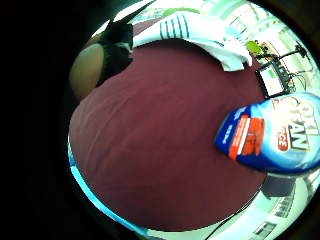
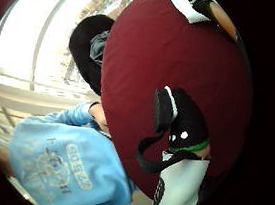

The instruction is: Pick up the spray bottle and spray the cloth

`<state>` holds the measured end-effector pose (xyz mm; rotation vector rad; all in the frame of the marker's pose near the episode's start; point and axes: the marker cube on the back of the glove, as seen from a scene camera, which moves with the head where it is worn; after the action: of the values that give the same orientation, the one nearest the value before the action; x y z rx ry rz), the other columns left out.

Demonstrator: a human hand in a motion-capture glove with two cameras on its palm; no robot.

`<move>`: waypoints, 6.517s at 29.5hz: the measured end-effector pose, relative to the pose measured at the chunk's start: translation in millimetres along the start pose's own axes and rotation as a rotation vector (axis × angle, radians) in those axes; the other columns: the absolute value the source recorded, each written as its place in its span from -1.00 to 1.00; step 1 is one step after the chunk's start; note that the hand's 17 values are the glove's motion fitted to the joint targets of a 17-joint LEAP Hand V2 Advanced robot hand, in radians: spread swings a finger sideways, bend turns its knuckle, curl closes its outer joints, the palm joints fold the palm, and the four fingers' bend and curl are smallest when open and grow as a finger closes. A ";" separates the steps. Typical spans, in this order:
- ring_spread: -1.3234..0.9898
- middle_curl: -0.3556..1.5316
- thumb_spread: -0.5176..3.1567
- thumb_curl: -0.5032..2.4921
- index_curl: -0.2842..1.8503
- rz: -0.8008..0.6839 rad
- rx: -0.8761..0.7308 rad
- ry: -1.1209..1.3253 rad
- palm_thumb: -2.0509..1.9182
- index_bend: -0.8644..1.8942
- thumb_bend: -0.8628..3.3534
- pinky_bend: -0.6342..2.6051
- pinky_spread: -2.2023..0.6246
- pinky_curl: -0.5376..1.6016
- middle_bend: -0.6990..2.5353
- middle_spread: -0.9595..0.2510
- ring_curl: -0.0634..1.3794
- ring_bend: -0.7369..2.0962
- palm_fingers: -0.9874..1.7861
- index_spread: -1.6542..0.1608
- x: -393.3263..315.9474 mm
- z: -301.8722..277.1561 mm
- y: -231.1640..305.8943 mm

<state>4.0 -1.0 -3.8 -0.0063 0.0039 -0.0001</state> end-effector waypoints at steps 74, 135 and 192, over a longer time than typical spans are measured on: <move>0.14 -0.25 -0.07 -0.46 -0.48 0.382 0.308 -0.345 0.34 -0.31 -0.60 -0.41 0.68 -0.17 -0.44 0.53 -0.49 -0.32 0.13 0.41 80.1 -41.4 128.3; 0.16 -0.16 -0.17 -0.48 -0.47 0.487 0.131 -1.009 0.23 -0.29 -0.61 -0.49 0.75 -0.19 -0.38 0.49 -0.36 -0.14 0.45 0.55 149.4 -83.3 -71.8; 0.19 -0.12 -0.13 -0.32 -0.45 0.615 -0.184 -0.932 0.41 -0.29 -0.60 -0.49 0.75 -0.18 -0.41 0.52 -0.34 -0.17 0.47 0.63 145.2 -96.7 -132.1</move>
<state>148.8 -133.8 -100.2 -0.1885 -0.9268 0.6179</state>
